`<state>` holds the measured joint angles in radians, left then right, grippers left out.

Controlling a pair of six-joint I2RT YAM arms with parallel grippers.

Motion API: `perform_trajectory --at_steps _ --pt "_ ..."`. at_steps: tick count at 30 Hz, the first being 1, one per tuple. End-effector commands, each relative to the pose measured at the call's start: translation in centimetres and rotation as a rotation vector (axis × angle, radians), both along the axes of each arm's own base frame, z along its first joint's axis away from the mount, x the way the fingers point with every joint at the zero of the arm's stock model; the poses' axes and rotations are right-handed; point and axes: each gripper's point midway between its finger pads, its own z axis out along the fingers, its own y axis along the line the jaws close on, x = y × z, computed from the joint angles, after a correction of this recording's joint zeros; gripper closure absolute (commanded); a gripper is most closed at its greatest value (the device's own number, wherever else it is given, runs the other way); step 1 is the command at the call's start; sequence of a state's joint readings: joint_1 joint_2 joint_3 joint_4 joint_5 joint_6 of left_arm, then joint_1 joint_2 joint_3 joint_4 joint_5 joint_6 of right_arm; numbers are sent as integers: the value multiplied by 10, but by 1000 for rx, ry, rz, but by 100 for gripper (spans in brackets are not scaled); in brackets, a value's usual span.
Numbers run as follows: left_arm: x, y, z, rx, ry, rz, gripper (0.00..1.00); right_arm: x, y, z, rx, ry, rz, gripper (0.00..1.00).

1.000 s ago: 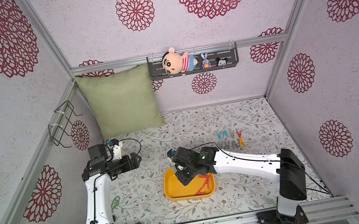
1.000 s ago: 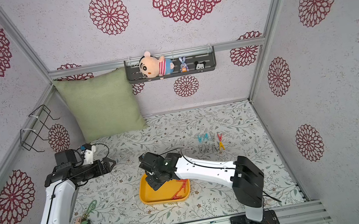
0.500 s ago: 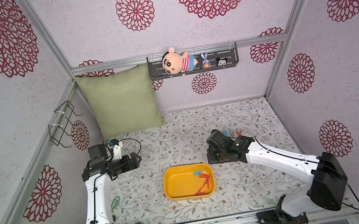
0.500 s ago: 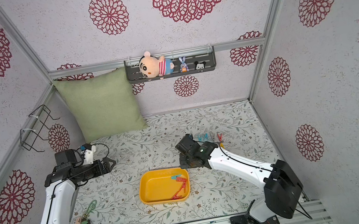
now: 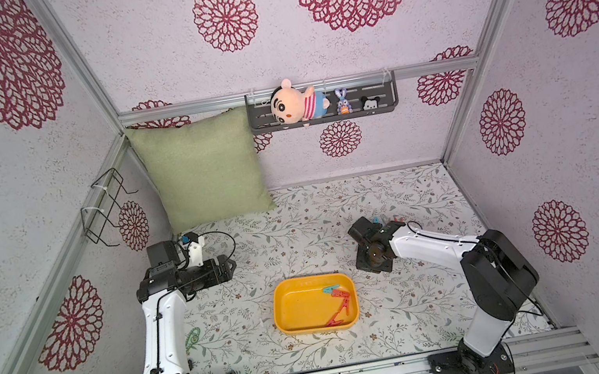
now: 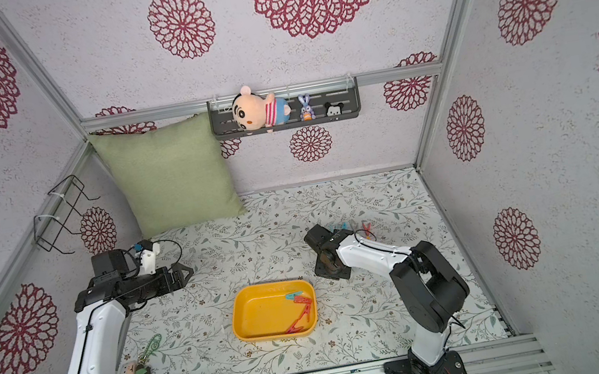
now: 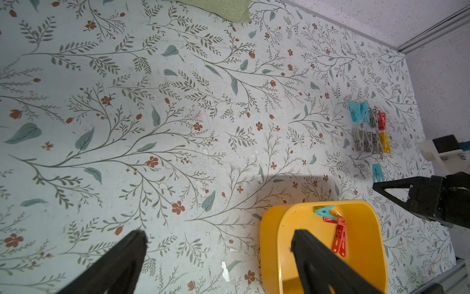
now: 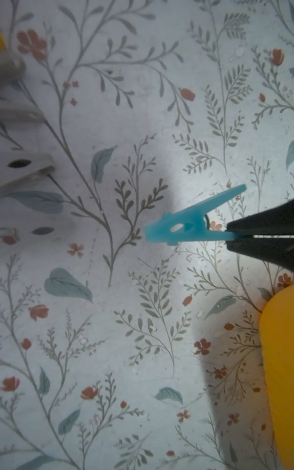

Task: Take the clothespins out of the storage box
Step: Place the clothespin at the center of the board.

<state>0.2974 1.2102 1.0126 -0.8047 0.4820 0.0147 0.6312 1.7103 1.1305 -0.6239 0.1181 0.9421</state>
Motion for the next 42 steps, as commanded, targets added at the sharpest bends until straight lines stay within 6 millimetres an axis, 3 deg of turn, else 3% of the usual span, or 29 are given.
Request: perform_trajectory --at_steps 1,22,34,39,42 --pt "3 3 0 6 -17 -2 2 0 -9 -7 3 30 -16 100" --pt "2 2 4 7 -28 -4 3 6 -13 -37 -37 118 -42 98" --pt "1 1 4 6 -31 -7 3 6 -14 -30 -39 108 -51 80" --pt "1 1 4 2 -30 -9 3 13 -10 -15 -27 77 -34 68" --pt "1 1 4 3 -31 -11 3 18 -9 0 -36 54 -26 67"
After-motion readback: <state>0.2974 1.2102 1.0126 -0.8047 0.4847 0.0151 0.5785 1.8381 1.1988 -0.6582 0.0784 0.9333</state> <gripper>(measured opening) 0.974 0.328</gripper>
